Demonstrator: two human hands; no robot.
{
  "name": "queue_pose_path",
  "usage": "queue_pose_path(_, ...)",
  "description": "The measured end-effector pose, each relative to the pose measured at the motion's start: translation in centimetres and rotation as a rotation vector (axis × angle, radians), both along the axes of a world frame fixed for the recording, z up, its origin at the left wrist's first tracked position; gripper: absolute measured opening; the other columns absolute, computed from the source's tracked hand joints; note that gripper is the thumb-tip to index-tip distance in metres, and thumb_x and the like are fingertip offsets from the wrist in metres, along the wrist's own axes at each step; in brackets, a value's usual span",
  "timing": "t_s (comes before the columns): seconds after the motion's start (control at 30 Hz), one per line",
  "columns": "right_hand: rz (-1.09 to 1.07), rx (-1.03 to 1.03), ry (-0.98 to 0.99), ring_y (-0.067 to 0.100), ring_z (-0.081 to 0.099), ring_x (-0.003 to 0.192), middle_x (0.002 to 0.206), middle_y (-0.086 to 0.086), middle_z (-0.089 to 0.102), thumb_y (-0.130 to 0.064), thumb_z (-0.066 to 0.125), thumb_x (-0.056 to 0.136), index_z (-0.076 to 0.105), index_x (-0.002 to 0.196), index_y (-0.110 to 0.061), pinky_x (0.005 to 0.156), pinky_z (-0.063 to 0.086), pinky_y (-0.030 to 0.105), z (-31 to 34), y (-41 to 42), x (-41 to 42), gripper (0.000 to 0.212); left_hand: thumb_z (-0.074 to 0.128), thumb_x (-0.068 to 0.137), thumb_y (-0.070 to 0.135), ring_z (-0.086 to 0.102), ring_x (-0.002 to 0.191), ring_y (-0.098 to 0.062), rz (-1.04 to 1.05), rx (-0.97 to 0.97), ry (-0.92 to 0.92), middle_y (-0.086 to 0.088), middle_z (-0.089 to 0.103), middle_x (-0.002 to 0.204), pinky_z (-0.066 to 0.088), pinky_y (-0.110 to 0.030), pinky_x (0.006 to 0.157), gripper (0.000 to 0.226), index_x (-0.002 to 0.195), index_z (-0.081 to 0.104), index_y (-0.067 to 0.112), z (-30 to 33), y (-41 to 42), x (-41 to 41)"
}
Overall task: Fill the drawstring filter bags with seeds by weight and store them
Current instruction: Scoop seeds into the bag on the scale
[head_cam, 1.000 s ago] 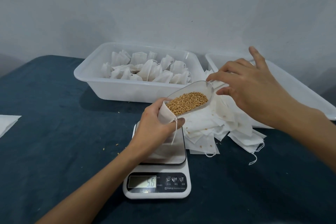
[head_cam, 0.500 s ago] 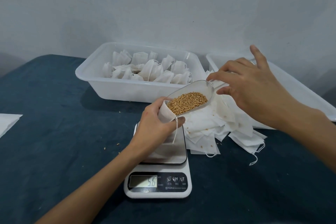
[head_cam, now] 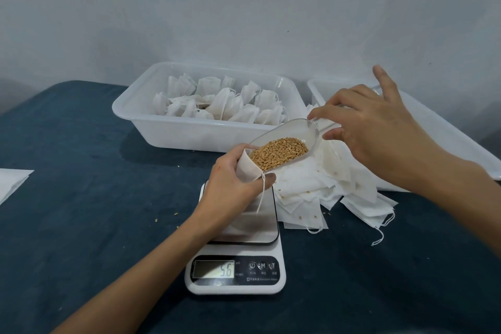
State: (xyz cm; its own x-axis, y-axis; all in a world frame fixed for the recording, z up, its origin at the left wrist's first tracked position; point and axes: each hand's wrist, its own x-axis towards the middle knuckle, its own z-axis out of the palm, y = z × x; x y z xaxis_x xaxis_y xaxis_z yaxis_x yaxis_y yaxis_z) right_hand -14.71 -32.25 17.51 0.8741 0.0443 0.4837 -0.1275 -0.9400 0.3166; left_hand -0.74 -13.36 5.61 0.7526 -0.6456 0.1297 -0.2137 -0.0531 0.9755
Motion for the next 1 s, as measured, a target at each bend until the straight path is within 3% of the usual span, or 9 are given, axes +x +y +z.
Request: queue_pose_path(1.0,-0.004,-0.008,-0.002,0.031,0.063,0.099,0.100,0.003,0.064,-0.017,0.071,0.088,0.070,0.120,-0.019,0.116,0.017,0.069,0.09,0.06,-0.07,0.032,0.083,0.067,0.044,0.070,0.107,-0.024,-0.018,-0.019,0.004,-0.003,0.071,0.120,0.057,-0.052,0.095,0.048,0.112,0.066,0.042,-0.10,-0.07,0.00)
